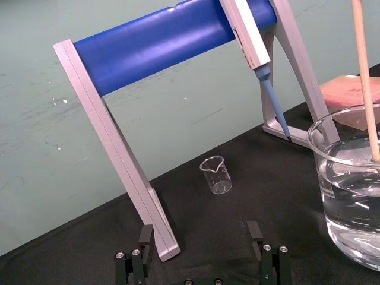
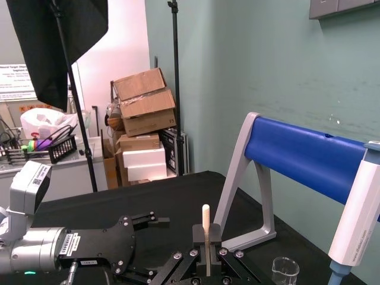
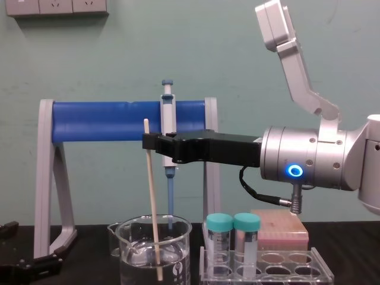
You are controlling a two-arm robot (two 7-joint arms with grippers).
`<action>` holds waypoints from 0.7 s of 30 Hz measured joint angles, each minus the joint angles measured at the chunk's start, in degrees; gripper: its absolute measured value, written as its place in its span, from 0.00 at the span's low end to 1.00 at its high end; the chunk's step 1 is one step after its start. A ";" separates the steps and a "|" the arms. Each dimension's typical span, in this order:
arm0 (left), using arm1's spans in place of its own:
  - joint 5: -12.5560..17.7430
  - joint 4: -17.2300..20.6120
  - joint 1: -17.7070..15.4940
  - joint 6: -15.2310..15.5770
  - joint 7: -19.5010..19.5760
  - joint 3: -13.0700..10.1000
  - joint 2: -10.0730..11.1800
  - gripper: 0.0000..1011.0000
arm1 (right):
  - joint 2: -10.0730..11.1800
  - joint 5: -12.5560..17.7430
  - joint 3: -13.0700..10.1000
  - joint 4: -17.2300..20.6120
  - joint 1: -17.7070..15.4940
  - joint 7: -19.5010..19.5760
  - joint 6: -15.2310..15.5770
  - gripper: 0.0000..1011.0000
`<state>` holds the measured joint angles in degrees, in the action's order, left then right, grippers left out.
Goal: Hold the thermometer with one hand and immerse one end into the beaker, then reinsert it into the test tube rack.
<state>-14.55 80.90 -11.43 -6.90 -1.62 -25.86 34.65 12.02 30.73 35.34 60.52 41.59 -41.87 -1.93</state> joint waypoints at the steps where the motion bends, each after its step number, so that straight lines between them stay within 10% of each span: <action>1: 0.00 0.00 0.00 0.00 0.00 0.00 0.00 0.99 | -0.13 0.24 0.02 0.16 0.00 -0.34 0.00 0.04; 21: 0.00 0.00 0.00 0.00 0.00 0.00 0.00 0.99 | 4.01 4.68 -1.78 13.81 -0.78 1.84 3.00 0.04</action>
<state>-14.55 80.90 -11.43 -6.90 -1.62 -25.86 34.64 16.03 35.41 33.56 74.33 40.82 -40.03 1.08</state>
